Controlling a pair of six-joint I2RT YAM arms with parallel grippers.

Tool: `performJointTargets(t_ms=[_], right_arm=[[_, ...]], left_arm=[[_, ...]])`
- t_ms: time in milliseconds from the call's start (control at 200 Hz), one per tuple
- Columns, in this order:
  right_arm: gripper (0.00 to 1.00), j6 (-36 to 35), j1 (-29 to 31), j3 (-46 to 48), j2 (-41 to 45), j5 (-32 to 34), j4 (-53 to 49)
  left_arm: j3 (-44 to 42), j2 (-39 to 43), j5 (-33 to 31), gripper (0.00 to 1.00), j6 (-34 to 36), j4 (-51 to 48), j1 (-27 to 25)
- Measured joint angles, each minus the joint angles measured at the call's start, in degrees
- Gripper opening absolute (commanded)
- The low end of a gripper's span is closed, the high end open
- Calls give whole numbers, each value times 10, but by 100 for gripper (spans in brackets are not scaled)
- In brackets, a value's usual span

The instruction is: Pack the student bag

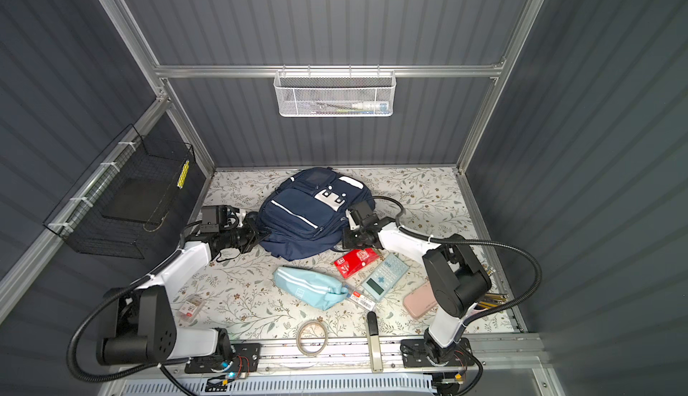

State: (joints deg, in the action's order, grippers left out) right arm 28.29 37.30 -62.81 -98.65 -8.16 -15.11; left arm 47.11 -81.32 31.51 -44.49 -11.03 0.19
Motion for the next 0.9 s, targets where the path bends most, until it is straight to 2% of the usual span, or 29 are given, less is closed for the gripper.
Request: performJointTargets(t_ms=[35, 75, 90, 135, 175, 270, 315, 375, 460, 480, 565, 655, 745, 901], right_arm=[[0, 8, 14, -5, -2, 9, 1], [9, 17, 28, -6, -4, 14, 3], [15, 20, 32, -6, -5, 14, 3], [44, 29, 41, -7, -8, 14, 3], [56, 33, 44, -8, -12, 18, 0], [68, 32, 39, -7, -6, 41, -19], [75, 30, 34, -3, 8, 48, -25], [88, 28, 26, 7, 43, 59, -33], [94, 33, 7, 11, 102, 61, -35], [98, 36, -1, 10, 112, 56, -31], [99, 49, -45, -9, 122, 37, -19], [99, 71, -83, -47, 82, 30, -13], [95, 107, -92, -61, 37, 18, 9], [85, 174, -81, -72, -41, -10, 45]], left_arm=[[13, -14, -15, 39, 3, 4, 4], [29, -29, -28, 41, 5, 10, 9], [34, -33, -31, 43, 5, 14, 10], [47, -44, -42, 56, 5, 29, 12], [53, -47, -50, 66, 6, 41, 15], [56, -39, -72, 86, 19, 50, 17], [56, -27, -84, 99, 26, 41, 17], [56, 1, -102, 100, 38, 27, 17], [56, 51, -113, 100, 39, 17, 13], [56, 62, -115, 100, 38, 17, 10], [56, 90, -119, 94, 22, 27, -30], [54, 91, -134, 88, -8, 54, -129], [37, 69, -136, 84, -49, 105, -209], [11, -11, -153, 83, -92, 161, -260]])
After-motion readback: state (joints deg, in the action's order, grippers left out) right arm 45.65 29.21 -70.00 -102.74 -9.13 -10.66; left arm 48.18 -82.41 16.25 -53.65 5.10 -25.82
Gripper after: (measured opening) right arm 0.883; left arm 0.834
